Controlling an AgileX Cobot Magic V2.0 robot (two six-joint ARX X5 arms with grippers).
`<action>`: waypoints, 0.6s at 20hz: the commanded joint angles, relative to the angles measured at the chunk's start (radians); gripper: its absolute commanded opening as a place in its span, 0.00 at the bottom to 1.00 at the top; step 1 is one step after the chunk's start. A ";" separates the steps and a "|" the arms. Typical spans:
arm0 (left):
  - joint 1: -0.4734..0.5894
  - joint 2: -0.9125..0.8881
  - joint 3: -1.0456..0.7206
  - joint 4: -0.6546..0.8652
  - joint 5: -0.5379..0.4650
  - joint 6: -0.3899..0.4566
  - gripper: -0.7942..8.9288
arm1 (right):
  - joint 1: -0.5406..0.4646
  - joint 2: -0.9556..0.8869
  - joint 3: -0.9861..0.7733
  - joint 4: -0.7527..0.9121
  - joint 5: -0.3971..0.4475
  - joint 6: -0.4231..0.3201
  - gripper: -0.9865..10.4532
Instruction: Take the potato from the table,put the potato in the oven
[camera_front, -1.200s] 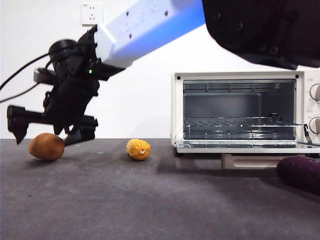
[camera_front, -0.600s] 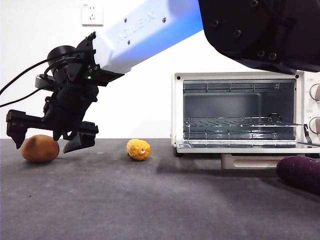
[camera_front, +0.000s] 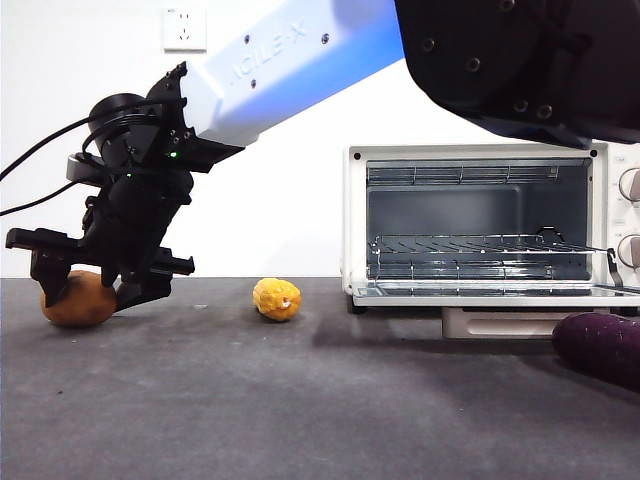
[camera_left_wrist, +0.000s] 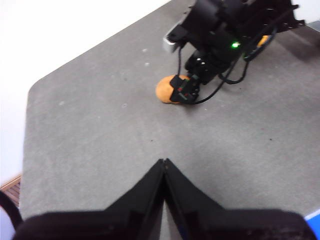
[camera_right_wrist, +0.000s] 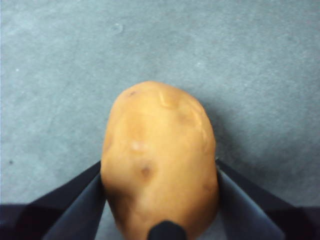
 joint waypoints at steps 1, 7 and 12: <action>-0.001 -0.006 -0.004 0.004 0.020 0.019 0.07 | 0.000 -0.003 0.006 -0.026 -0.014 0.041 0.08; -0.001 -0.006 -0.004 0.004 0.024 0.017 0.07 | -0.007 -0.023 0.179 -0.180 -0.021 0.040 0.09; -0.001 -0.006 -0.004 0.004 0.067 0.011 0.07 | -0.008 -0.023 0.375 -0.365 -0.016 0.029 0.09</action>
